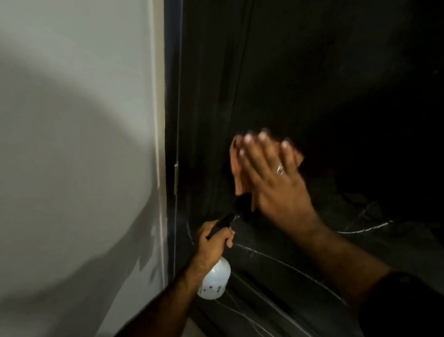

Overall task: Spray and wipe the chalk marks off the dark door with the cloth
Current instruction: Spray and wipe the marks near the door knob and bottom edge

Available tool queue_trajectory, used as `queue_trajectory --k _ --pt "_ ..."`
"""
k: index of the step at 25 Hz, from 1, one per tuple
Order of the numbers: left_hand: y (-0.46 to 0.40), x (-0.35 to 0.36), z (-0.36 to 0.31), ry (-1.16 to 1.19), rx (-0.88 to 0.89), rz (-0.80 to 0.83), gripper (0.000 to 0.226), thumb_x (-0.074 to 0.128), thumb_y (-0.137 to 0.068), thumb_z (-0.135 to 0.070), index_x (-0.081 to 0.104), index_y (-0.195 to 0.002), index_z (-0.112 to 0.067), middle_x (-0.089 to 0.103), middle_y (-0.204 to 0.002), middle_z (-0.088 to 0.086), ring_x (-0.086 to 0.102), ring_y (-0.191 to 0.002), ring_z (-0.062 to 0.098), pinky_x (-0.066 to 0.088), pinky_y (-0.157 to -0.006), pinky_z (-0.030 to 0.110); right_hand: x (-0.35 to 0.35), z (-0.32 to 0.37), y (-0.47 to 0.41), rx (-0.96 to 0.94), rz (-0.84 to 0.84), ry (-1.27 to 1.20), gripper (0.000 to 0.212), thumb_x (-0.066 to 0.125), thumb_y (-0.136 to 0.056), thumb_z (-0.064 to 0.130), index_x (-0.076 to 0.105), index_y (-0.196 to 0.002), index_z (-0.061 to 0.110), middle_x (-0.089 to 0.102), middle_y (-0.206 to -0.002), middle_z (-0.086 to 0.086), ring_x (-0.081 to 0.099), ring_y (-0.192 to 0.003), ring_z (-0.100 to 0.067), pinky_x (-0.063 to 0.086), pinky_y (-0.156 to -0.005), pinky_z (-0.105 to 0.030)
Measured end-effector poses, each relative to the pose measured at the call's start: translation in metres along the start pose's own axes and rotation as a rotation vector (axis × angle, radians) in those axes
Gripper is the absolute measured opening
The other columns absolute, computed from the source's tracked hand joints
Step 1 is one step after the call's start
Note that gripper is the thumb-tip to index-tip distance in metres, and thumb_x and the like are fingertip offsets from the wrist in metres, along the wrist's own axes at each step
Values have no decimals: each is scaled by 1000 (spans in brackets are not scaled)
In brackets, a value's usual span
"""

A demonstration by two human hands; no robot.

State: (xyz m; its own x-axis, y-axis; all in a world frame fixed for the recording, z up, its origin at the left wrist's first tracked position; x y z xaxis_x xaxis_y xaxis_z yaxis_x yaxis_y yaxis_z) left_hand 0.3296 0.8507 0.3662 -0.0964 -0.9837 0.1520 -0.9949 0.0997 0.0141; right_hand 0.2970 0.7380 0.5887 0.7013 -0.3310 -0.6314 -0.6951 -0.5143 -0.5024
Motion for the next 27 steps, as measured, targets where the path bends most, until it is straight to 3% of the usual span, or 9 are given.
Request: queue_trajectory --k 3,5,10,12,14,16,19,22,27 --pt "18 -2 3 11 27 49 29 64 -88 -14 68 -79 13 69 -74 20 69 -75 20 51 -83 16 66 55 123 -144 183 -3 102 71 -93 25 6 -171 13 -11 -178 -12 -14 -164 -34 -11 -131 -55" --pt "23 4 2 6 59 76 33 65 -84 -22 71 -81 10 72 -80 25 72 -84 27 52 -92 23 63 39 172 -136 246 -21 104 76 -87 23 14 -171 14 -1 -179 -10 -4 -165 -31 -2 -132 -52" --pt "18 38 -66 -45 235 174 26 61 -85 -17 70 -76 5 69 -76 24 69 -82 32 54 -90 34 -53 -80 119 182 -25 -4 68 31 -107 30 12 -171 17 2 -179 -12 2 -165 -38 8 -131 -59" --pt "17 48 -96 -35 305 200 26 59 -86 -16 70 -77 6 70 -77 24 69 -82 32 55 -89 33 -82 -104 71 347 -172 31 63 26 -112 27 8 -172 18 -2 -179 -13 -1 -164 -41 7 -130 -63" --pt "15 53 -111 -2 329 194 28 58 -85 -14 68 -80 12 68 -76 29 69 -78 30 55 -85 29 -80 -93 43 363 -212 26 67 35 -111 26 6 -172 19 -1 -178 -14 -1 -164 -43 6 -130 -65" --pt "13 55 -110 -13 316 194 29 58 -84 -14 67 -82 13 67 -76 31 68 -76 29 55 -81 27 -42 -55 53 215 -97 6 74 43 -111 35 4 -172 19 -3 -178 -14 -4 -164 -40 3 -131 -61" --pt "17 55 -90 -89 270 214 29 58 -85 -18 68 -79 9 69 -76 26 68 -78 35 55 -81 30 17 -7 145 113 100 -35 94 64 -100 33 4 -172 22 -5 -179 -7 -6 -165 -32 1 -133 -52" --pt "28 58 -73 -99 214 265 29 59 -83 -19 67 -77 8 69 -75 24 68 -77 31 54 -82 29 16 -22 232 116 156 1 102 76 -89 28 15 -171 25 7 -179 -3 3 -166 -28 8 -131 -49" --pt "29 97 -106 -59 271 374 26 59 -85 -14 67 -77 9 67 -75 29 67 -77 31 54 -82 31 -71 -129 210 440 -157 94 68 57 -107 24 29 -168 19 18 -176 -16 14 -162 -45 12 -128 -64"
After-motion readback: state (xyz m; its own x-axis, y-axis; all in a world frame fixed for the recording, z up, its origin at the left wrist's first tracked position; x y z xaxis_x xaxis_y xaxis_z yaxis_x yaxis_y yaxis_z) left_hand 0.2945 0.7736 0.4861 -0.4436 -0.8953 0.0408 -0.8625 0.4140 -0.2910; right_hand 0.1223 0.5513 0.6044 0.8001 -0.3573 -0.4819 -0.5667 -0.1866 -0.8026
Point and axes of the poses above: each hand's wrist, its own y-axis away from the middle knuckle, its own x-axis out of the palm, z = x × y, the point moved 8 cm from there along -y, towards the middle knuckle
